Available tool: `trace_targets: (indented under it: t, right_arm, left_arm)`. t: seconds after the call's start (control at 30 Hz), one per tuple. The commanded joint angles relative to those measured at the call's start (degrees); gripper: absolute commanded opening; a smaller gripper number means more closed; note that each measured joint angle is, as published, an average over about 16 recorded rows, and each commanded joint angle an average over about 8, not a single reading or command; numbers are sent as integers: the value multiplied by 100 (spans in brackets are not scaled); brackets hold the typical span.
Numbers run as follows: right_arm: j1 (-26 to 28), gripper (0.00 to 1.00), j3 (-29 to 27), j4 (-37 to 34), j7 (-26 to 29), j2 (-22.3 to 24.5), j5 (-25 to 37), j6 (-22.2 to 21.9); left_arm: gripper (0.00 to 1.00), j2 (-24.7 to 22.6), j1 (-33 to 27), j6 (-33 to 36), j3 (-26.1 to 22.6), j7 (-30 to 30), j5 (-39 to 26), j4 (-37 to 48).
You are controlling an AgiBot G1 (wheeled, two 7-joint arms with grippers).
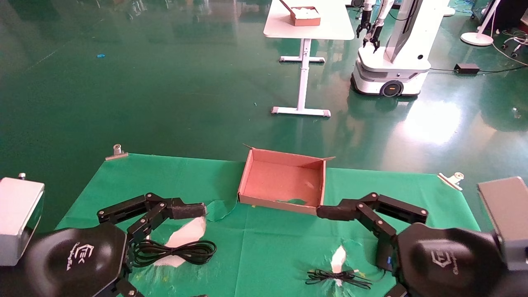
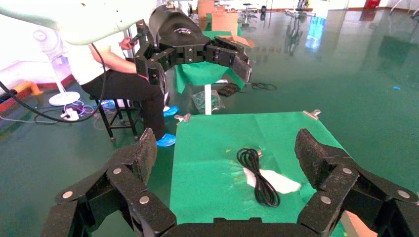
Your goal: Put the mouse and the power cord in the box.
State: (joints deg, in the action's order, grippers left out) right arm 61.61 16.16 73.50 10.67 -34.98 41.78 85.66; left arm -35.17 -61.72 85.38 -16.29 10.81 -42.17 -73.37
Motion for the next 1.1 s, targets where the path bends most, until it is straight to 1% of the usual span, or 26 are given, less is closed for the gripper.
trace_targets:
  t: [0.03, 0.97, 1.1]
  right_arm:
    - [0, 100, 0, 0, 0, 0, 0, 0]
    - [-3, 100, 0, 2, 0, 4, 1, 2]
    - [-5, 100, 69, 34, -14, 66, 214, -4]
  left_arm:
    - [100, 0, 0, 0, 0, 0, 0, 0]
    - [100, 2, 2, 4, 3, -1, 4, -2]
    - [100, 34, 1, -27, -43, -7, -147, -13]
